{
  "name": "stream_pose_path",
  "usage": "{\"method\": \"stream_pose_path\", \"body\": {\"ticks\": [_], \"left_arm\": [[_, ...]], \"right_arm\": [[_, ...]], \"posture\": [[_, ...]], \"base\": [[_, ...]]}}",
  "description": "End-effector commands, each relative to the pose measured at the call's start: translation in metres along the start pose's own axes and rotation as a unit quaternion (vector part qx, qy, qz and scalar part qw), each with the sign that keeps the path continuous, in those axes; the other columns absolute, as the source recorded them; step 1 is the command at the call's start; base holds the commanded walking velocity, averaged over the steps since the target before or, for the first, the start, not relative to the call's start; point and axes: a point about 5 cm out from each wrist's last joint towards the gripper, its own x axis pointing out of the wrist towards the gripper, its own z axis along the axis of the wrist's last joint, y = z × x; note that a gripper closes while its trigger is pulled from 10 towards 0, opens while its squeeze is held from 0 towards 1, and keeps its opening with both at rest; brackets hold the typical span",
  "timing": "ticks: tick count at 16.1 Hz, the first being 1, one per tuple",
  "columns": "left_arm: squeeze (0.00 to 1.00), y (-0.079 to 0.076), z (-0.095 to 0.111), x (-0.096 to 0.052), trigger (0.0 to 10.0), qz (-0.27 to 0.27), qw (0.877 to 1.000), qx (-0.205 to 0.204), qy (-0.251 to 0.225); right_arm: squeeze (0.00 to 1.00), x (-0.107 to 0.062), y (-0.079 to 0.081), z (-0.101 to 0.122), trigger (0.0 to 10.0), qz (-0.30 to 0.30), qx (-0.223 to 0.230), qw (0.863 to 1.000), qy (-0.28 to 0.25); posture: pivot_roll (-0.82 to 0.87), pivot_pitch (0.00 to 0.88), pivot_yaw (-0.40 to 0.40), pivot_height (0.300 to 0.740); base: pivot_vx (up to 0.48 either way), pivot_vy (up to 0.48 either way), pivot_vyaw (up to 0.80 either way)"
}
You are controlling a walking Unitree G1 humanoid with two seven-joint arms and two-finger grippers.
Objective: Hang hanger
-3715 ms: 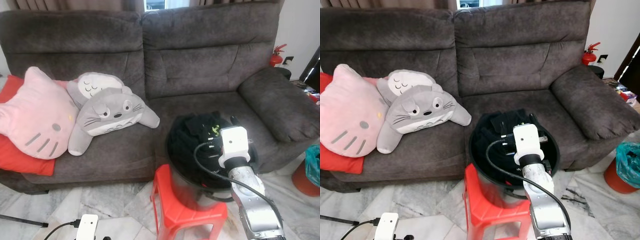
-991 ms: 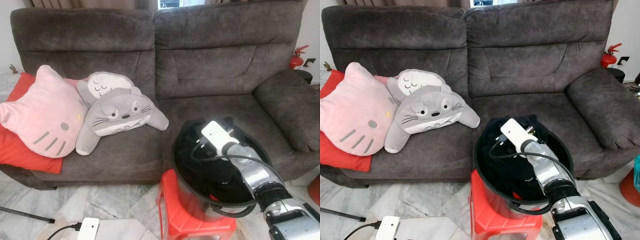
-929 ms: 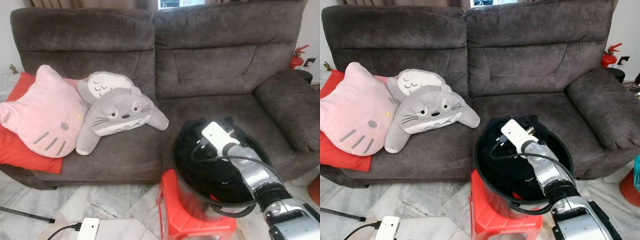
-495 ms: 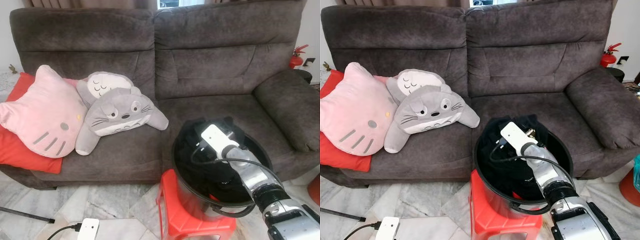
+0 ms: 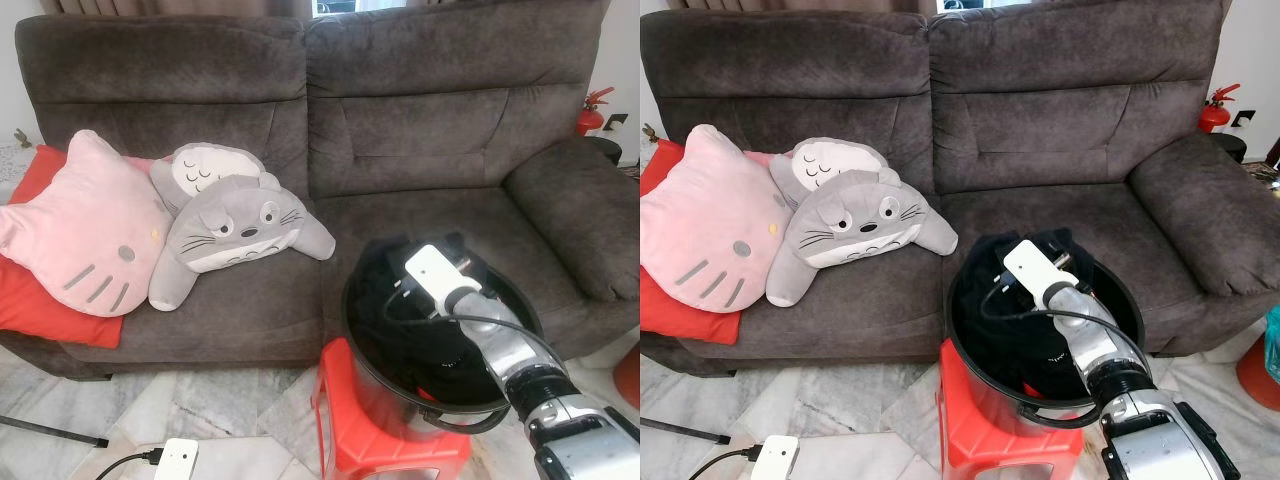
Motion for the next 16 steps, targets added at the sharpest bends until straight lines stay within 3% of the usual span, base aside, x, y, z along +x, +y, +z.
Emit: {"method": "stream_pose_path", "body": {"ticks": [1, 2, 4, 5, 6, 7, 12, 16], "left_arm": [[0.0, 0.004, -0.005, -0.001, 10.0, 0.003, 1.0, 0.011, 0.006], [0.0, 0.004, -0.005, -0.001, 10.0, 0.002, 1.0, 0.011, 0.006], [0.0, 0.004, -0.005, -0.002, 10.0, 0.003, 1.0, 0.011, 0.007], [0.0, 0.004, -0.006, -0.002, 10.0, 0.003, 1.0, 0.012, 0.008], [0.0, 0.005, -0.006, -0.002, 10.0, 0.004, 1.0, 0.012, 0.009], [0.0, 0.005, -0.007, -0.002, 10.0, 0.005, 1.0, 0.012, 0.009], [0.0, 0.007, -0.007, -0.003, 10.0, 0.007, 1.0, 0.017, 0.009], [0.0, 0.007, -0.008, -0.003, 10.0, 0.005, 1.0, 0.015, 0.008]], "right_arm": [[0.0, 0.001, -0.001, 0.0, 10.0, -0.007, 0.005, 1.0, 0.0], [0.0, 0.001, 0.001, -0.003, 4.0, -0.007, 0.001, 1.0, 0.004], [0.0, 0.001, 0.004, -0.005, 0.0, -0.003, 0.0, 1.0, 0.008], [0.0, 0.001, 0.007, -0.006, 5.7, 0.001, 0.001, 1.0, 0.01], [0.0, 0.001, 0.008, -0.007, 5.7, 0.004, 0.0, 1.0, 0.01], [0.0, 0.001, 0.009, -0.007, 10.0, 0.005, 0.0, 1.0, 0.009], [0.0, 0.004, 0.01, 0.004, 10.0, 0.003, -0.006, 1.0, -0.028], [0.0, 0.004, 0.009, -0.004, 10.0, -0.005, -0.016, 1.0, -0.005]], "posture": [[-0.15, 0.0, 0.054, 0.74], [-0.15, 0.0, 0.054, 0.74], [-0.14, 0.0, 0.054, 0.74], [-0.14, 0.0, 0.055, 0.74], [-0.14, 0.0, 0.055, 0.74], [-0.14, 0.0, 0.055, 0.74], [-0.14, 0.0, 0.058, 0.74], [-0.14, 0.0, 0.056, 0.74]], "base": [[0.0, 0.0, 0.0], [0.0, 0.0, 0.0], [0.0, 0.0, 0.0], [0.0, 0.0, 0.0], [0.0, 0.0, 0.0], [0.0, 0.0, 0.0], [0.0, 0.0, 0.0], [0.0, 0.0, 0.0]]}}
